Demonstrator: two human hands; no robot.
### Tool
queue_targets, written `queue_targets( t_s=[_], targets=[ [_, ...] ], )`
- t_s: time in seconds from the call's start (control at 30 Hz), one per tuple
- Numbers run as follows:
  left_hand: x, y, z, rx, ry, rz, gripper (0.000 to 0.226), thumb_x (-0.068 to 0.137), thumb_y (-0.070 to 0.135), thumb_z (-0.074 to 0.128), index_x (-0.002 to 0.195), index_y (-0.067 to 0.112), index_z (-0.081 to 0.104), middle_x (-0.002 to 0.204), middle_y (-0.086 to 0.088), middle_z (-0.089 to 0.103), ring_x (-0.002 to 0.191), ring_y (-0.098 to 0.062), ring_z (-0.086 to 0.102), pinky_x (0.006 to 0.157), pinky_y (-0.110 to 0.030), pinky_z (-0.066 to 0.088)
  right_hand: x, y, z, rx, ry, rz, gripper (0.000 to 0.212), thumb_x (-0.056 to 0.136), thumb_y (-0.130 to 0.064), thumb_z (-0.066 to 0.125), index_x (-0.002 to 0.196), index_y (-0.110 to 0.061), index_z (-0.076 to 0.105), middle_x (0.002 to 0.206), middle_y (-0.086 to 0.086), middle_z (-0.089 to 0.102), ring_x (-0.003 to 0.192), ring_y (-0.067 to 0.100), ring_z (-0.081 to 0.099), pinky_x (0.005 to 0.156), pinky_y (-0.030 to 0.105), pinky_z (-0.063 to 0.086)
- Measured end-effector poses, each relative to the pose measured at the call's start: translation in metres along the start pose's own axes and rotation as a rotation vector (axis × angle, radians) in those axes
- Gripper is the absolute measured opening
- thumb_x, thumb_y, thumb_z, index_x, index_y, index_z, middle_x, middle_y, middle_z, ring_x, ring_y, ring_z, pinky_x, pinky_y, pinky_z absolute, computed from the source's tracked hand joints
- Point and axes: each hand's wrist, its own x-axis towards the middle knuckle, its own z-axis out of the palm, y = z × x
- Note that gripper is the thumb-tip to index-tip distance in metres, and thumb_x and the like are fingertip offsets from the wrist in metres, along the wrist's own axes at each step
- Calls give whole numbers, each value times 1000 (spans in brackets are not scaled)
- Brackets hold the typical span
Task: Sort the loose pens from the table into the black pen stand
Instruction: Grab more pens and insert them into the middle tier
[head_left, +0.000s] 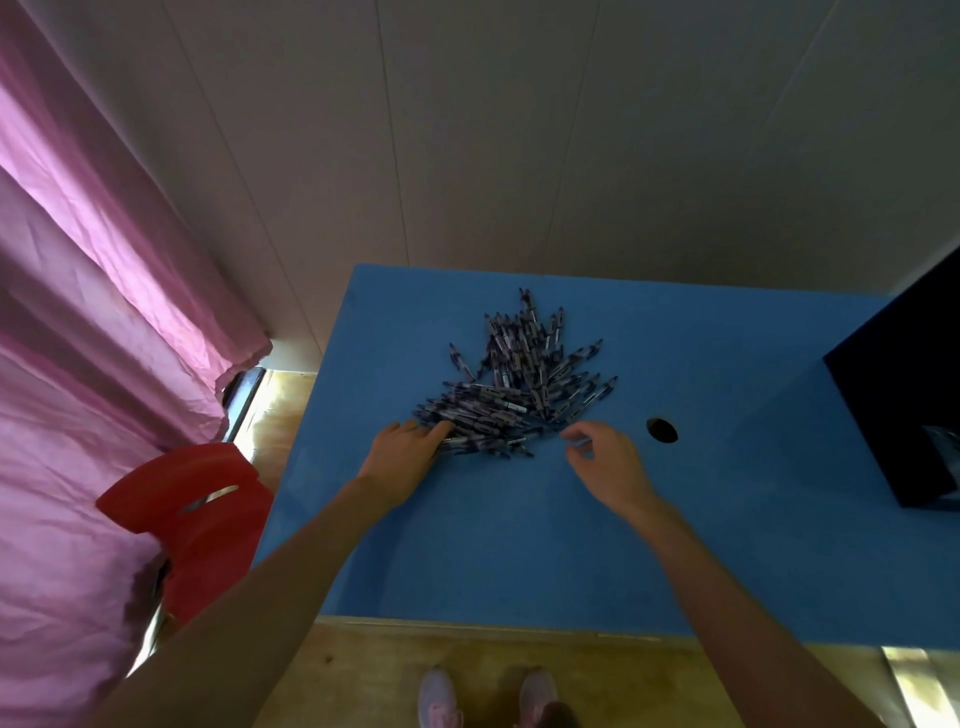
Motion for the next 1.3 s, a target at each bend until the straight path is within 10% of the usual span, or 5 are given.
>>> queue_targets(
  t_s=[0.37, 0.57, 0.73, 0.93, 1.3],
  targets=[
    [4, -13, 2, 42, 107, 69, 21, 82, 14, 78, 87, 20, 58, 80, -1, 59, 69, -23, 53, 62, -31, 33, 4, 3, 6, 12, 15, 11, 21, 97, -14, 60, 116, -16, 68, 117, -2, 66, 97, 11, 60, 87, 24, 48],
    [-4, -32, 6, 109, 224, 187, 15, 99, 25, 45, 91, 15, 52, 90, -4, 57, 80, -21, 45, 68, -33, 41, 4, 4, 7, 11, 20, 26, 21, 97, -14, 61, 116, -15, 68, 117, -2, 66, 98, 11, 61, 87, 24, 48],
    [-14, -40, -8, 56, 21, 176, 46, 64, -2, 74, 106, 11, 61, 98, -7, 55, 81, -25, 53, 66, -34, 47, 5, 3, 10, 14, 14, 33, 19, 97, -13, 61, 115, -15, 68, 116, -1, 66, 96, 11, 60, 86, 22, 46],
    [-16, -27, -23, -83, -128, 74, 18, 90, 9, 48, 105, 13, 41, 95, -4, 42, 66, -22, 37, 62, -34, 24, 5, 0, 15, 2, 1, 25, 20, 97, -13, 61, 116, -15, 68, 117, -1, 66, 95, 11, 60, 86, 22, 46],
    [-27, -26, -14, -277, -100, -196, 16, 97, 24, 52, 101, 14, 40, 91, -4, 52, 68, -28, 51, 56, -36, 34, -2, 7, 12, 1, 2, 24, 20, 97, -14, 61, 116, -15, 68, 117, -1, 66, 93, 9, 58, 86, 22, 45]
  ],
)
